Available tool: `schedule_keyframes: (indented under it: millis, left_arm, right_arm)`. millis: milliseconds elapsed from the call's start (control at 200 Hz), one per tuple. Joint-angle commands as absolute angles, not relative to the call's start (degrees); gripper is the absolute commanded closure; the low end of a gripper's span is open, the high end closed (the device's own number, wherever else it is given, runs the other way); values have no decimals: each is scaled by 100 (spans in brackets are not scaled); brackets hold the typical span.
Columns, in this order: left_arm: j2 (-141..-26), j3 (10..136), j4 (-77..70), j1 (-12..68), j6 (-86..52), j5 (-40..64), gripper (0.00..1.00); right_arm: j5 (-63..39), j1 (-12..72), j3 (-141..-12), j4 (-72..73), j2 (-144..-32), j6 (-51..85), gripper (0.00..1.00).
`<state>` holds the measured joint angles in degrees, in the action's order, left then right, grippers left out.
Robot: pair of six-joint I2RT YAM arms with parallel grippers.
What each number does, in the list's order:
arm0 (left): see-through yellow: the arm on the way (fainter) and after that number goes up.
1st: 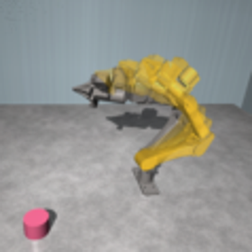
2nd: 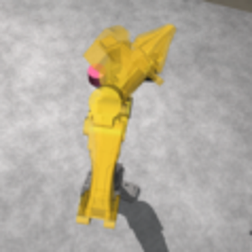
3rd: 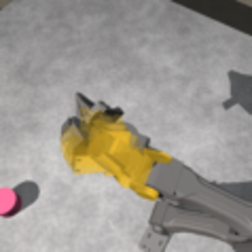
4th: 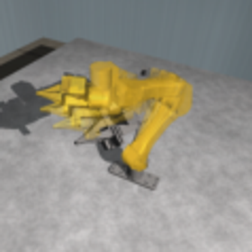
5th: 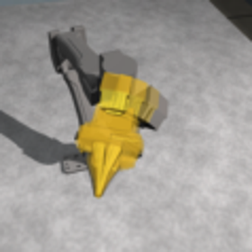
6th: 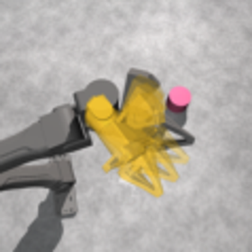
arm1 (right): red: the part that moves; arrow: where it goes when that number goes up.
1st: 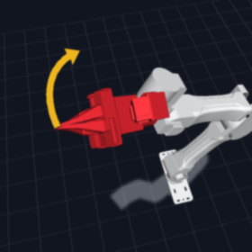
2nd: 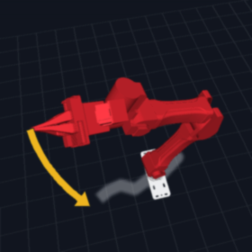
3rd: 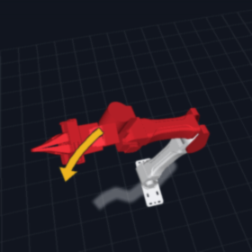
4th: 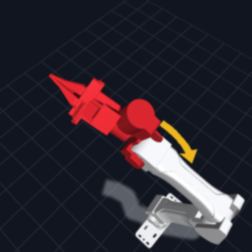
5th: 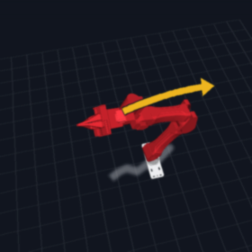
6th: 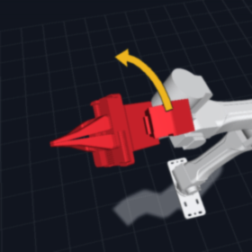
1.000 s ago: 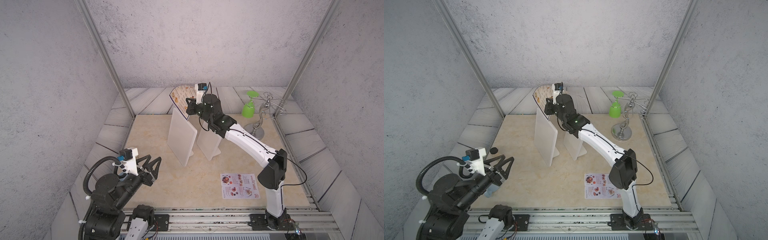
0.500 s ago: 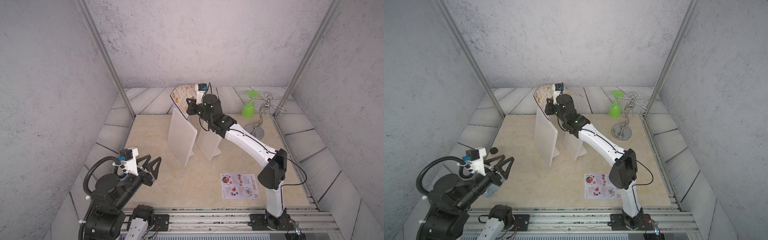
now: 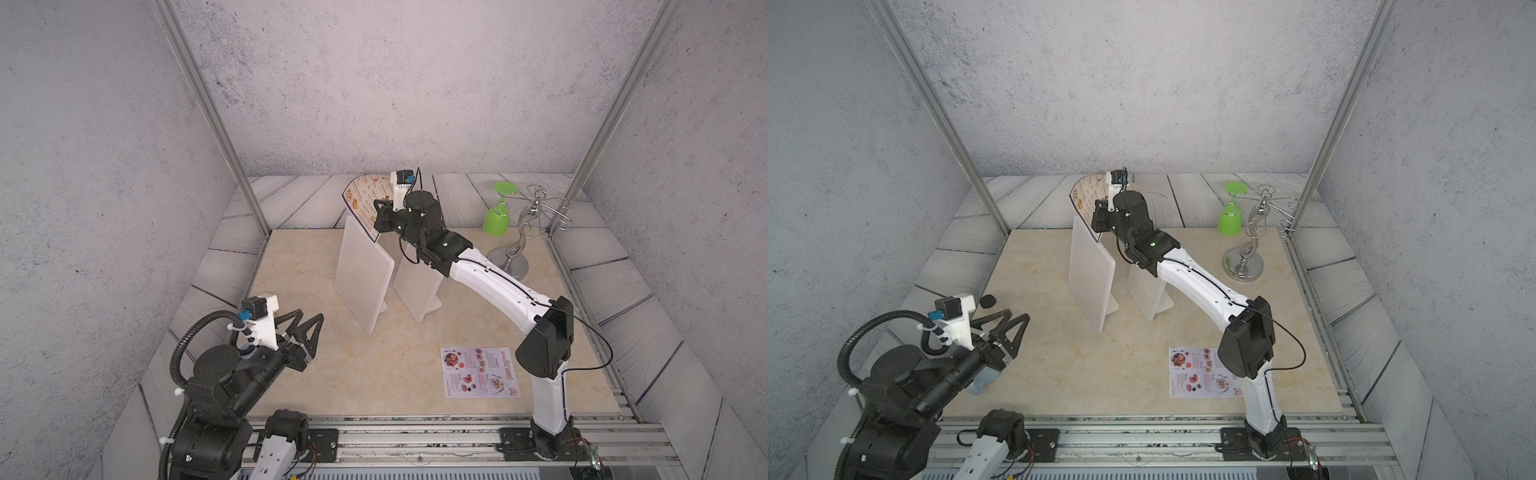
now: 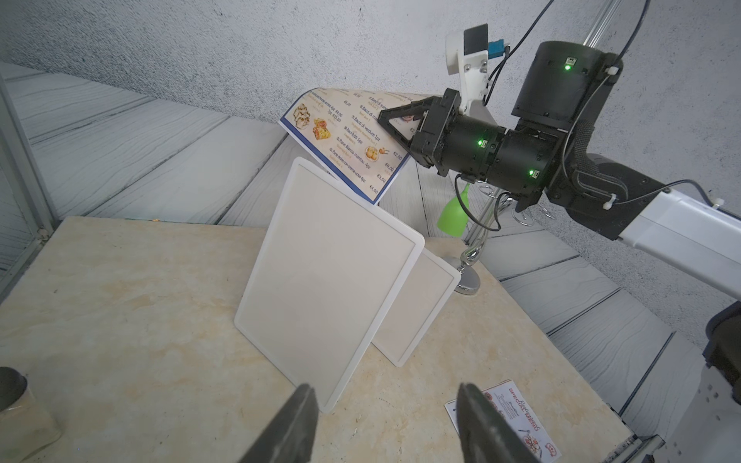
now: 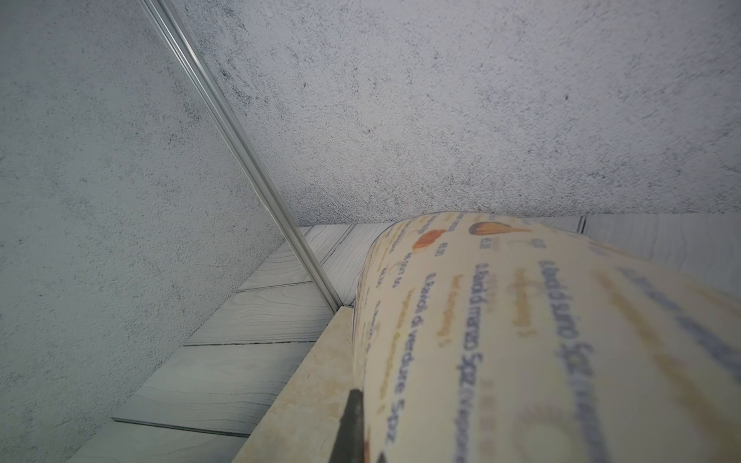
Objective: Insert the menus into the narrow rack
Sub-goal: Insert the menu into the narrow rack.
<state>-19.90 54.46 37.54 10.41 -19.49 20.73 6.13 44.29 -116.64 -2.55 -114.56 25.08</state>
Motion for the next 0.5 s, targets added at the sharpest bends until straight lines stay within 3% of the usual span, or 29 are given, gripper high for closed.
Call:
schedule_keyframes:
  millis: [0,495]
  left_arm:
    - [-2006,5406,3728,1063,-1881,2041,41]
    - [-1938,5419,3771,1063,-1942,2056,41]
  right_arm:
    - [626,4406,-11562,-113,-11532,2566,100]
    - [563,4406,-10938,4,-11050,2575,100]
